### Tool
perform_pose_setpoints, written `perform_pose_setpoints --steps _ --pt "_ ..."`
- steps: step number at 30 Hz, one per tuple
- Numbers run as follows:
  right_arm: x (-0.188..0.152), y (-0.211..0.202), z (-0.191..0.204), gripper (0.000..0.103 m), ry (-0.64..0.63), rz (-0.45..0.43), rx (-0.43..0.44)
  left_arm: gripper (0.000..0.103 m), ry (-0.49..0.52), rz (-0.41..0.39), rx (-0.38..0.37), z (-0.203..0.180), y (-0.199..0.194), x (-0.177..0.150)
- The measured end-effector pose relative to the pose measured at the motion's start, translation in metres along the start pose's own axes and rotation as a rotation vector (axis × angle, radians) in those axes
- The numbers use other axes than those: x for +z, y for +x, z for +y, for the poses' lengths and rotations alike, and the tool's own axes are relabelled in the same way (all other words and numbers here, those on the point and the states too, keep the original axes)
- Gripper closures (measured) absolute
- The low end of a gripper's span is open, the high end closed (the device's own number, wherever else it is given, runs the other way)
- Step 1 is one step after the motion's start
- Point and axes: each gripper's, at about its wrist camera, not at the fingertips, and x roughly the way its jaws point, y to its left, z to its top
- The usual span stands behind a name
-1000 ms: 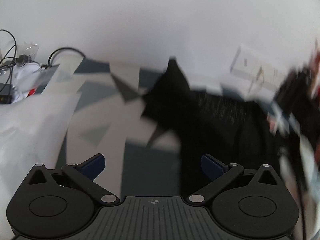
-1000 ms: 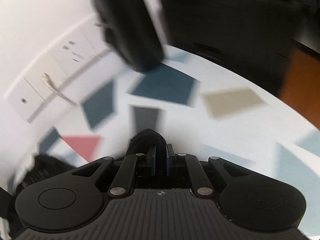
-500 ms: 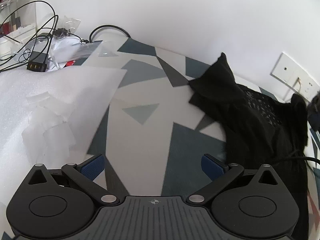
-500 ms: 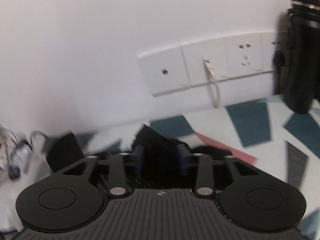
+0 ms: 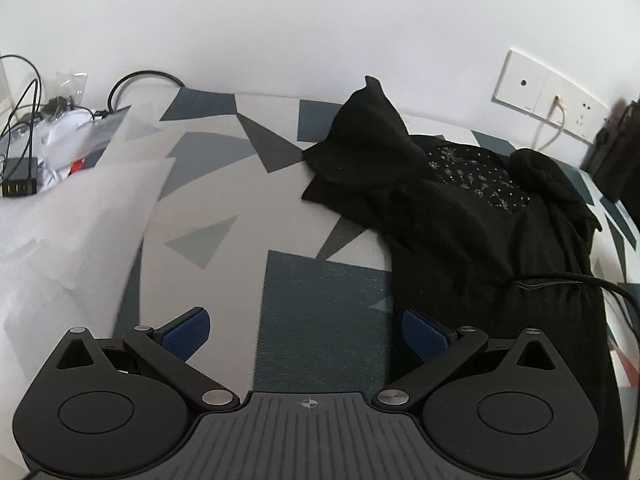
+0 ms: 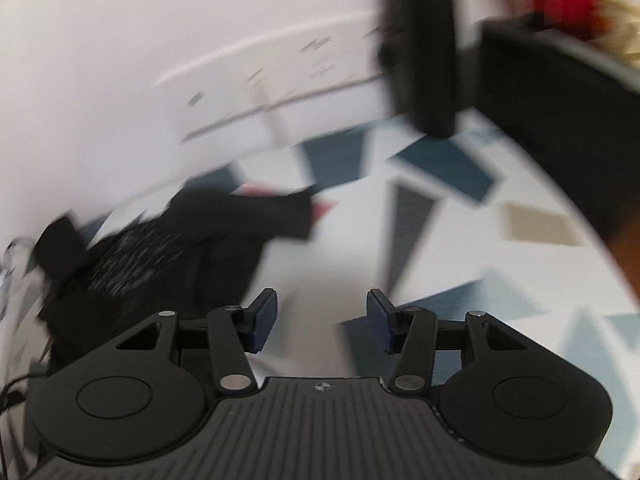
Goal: Fold clothes
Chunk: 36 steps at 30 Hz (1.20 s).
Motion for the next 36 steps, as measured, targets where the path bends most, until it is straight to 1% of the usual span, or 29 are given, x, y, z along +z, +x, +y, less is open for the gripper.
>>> perform_pose_setpoints --steps 2,6,12,15,17,18,19,20,23,24,26,28,29,32,33,34,36 --pt "0.001 -0.022 -0.014 0.052 0.045 -0.054 -0.044 0.001 0.008 -0.009 0.01 0.007 -0.006 0.002" --pt "0.003 -0.066 -0.041 0.052 0.135 -0.163 -0.131 0.001 0.024 -0.035 0.059 0.027 -0.016 0.003" --pt "-0.037 -0.147 -0.065 0.051 0.16 -0.258 -0.376 0.001 0.112 -0.041 0.081 0.043 -0.02 -0.015" --pt "-0.066 -0.18 -0.065 0.05 0.195 -0.286 -0.521 0.001 0.158 -0.043 0.09 0.05 -0.022 -0.024" --pt "-0.089 -0.201 -0.065 0.044 0.216 -0.298 -0.606 0.001 0.189 -0.044 0.095 0.055 -0.024 -0.031" --pt "-0.098 -0.209 -0.065 0.036 0.221 -0.301 -0.632 0.001 0.205 -0.044 0.098 0.058 -0.024 -0.034" --pt "-0.106 -0.216 -0.065 0.033 0.211 -0.3 -0.657 0.001 0.213 -0.044 0.096 0.059 -0.027 -0.038" --pt "-0.112 -0.222 -0.065 0.032 0.187 -0.299 -0.681 0.001 0.213 -0.044 0.088 0.058 -0.031 -0.043" --pt "-0.126 -0.231 -0.065 0.024 0.113 -0.311 -0.698 0.001 0.206 -0.033 0.05 0.055 -0.043 -0.057" --pt "-0.13 -0.232 -0.065 0.02 0.112 -0.318 -0.685 0.001 0.197 -0.025 0.026 0.053 -0.047 -0.062" --pt "-0.137 -0.232 -0.064 0.017 0.116 -0.331 -0.653 0.001 0.179 -0.011 -0.019 0.049 -0.054 -0.073" --pt "-0.141 -0.228 -0.059 0.013 0.075 -0.358 -0.649 0.001 0.159 0.01 -0.035 0.045 -0.057 -0.083" --pt "-0.143 -0.226 -0.057 0.012 0.053 -0.372 -0.648 0.001 0.15 0.027 -0.02 0.042 -0.058 -0.088" --pt "-0.138 -0.223 -0.064 0.008 0.012 -0.379 -0.587 0.001 0.12 0.076 0.055 0.034 -0.056 -0.102" --pt "-0.135 -0.223 -0.07 0.006 0.017 -0.38 -0.567 0.001 0.09 0.093 0.067 0.033 -0.056 -0.106" --pt "-0.132 -0.223 -0.077 0.001 0.024 -0.382 -0.548 0.001 0.061 0.109 0.08 0.032 -0.056 -0.111" --pt "-0.13 -0.219 -0.088 0.001 0.063 -0.349 -0.525 0.001 -0.026 0.125 0.101 0.033 -0.058 -0.118"
